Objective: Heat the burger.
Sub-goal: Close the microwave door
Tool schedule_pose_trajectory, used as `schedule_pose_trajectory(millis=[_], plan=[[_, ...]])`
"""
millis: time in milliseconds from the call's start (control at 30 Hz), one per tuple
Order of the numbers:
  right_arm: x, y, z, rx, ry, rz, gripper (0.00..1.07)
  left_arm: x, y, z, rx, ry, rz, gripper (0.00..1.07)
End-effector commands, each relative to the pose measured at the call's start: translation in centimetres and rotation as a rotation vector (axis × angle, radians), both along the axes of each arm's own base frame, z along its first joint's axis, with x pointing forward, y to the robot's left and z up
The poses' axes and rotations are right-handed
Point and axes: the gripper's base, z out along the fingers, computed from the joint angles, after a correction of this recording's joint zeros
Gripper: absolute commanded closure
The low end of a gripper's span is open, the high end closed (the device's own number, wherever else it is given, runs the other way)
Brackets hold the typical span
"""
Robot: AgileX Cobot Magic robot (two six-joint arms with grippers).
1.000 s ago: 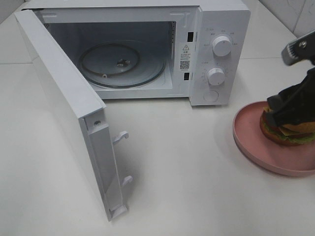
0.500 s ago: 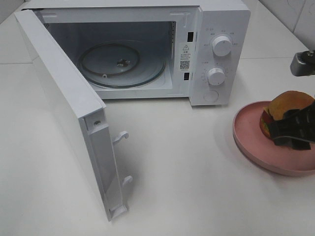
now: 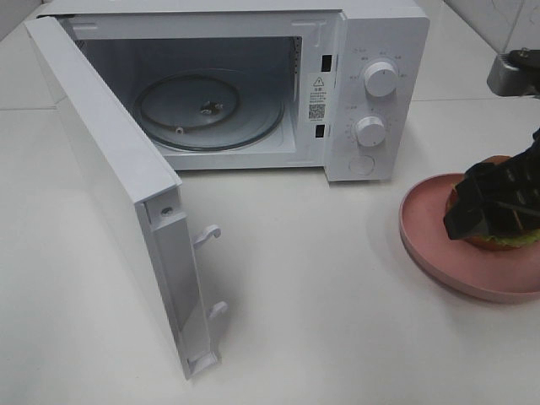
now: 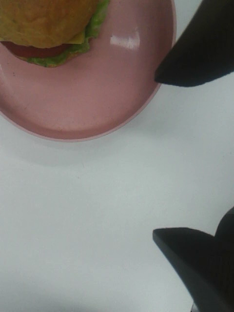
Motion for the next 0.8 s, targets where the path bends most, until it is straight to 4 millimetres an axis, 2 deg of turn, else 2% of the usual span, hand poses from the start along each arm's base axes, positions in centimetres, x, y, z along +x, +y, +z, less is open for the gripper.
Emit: schedule_pose_trajectory(millis=[33, 233, 333, 367, 400, 500, 667, 800], plan=[[0.0, -0.2, 0.3, -0.030, -0.021, 0.022, 0.31, -0.3, 0.1, 0.0, -0.006, -0.020, -0.001, 1.06], [0.2, -0.6, 0.3, -0.058, -0.032, -0.016, 0.31, -0.3, 0.1, 0.0, -0.006, -0.020, -0.001, 1.06], [0.5, -1.6, 0.3, -0.092, -0.045, -0.107, 0.31, -0.3, 0.1, 0.0, -0.006, -0.020, -0.001, 1.06], [0.8, -2.7, 0.3, -0.098, -0.043, -0.172, 0.31, -0.3, 0.1, 0.0, -0.006, -0.020, -0.001, 1.06], [0.9, -3.7, 0.3, -0.084, -0.034, -0.226, 0.32, -0.3, 0.1, 0.0, -0.006, -0.020, -0.001, 1.06], [1.0, -4.1, 0.3, -0.069, -0.027, -0.256, 0.32, -0.3, 0.1, 0.0, -0.006, -0.020, -0.001, 1.06], [0.8, -7.0, 0.2, 0.000, 0.038, -0.439, 0.33, -0.3, 0.1, 0.0, -0.006, -0.020, -0.001, 1.06], [0.2, -7.0, 0.3, -0.007, 0.068, -0.436, 0.33, -0.3, 0.1, 0.0, -0.006, -0.020, -0.001, 1.06]])
